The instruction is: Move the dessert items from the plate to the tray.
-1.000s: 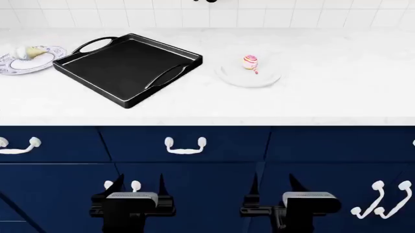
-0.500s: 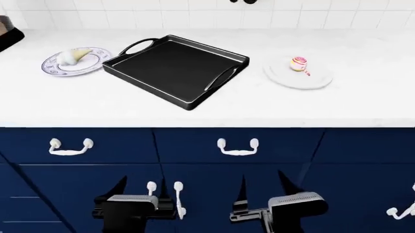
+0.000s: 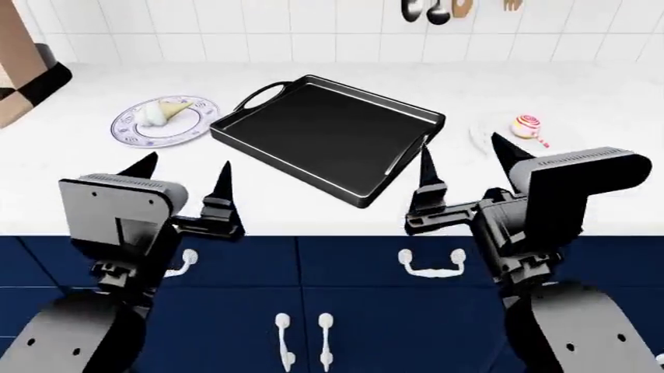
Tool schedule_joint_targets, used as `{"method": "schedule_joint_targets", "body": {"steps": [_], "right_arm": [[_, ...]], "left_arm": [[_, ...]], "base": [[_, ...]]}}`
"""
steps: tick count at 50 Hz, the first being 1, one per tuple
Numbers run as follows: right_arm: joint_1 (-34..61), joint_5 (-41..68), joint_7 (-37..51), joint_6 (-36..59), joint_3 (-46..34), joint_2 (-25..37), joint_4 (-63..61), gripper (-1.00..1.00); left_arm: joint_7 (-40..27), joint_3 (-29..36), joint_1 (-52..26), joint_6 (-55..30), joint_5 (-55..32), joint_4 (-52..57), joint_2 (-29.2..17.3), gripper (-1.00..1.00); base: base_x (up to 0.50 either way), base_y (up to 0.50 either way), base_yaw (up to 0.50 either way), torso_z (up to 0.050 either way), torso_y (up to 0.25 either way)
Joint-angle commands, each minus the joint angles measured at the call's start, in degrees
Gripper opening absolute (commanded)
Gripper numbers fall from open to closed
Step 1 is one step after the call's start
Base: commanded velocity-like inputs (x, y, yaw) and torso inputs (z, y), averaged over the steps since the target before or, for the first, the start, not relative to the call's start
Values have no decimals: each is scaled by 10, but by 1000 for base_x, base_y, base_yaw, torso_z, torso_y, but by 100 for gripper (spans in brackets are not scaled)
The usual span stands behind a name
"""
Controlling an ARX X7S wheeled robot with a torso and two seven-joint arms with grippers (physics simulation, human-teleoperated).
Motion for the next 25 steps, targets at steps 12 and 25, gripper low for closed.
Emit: {"method": "schedule_joint_targets", "body": {"steps": [12, 25], "right_arm": [[407, 340, 68, 445, 105, 129, 116, 100], [459, 382, 114, 440, 97, 144, 154, 100]], "left_arm": [[50, -30, -430, -440, -161, -132, -127, 100], [48, -1, -494, -465, -159, -154, -162, 100]], "base": [[272, -7, 0, 50, 0], [500, -12, 0, 50, 0]]}}
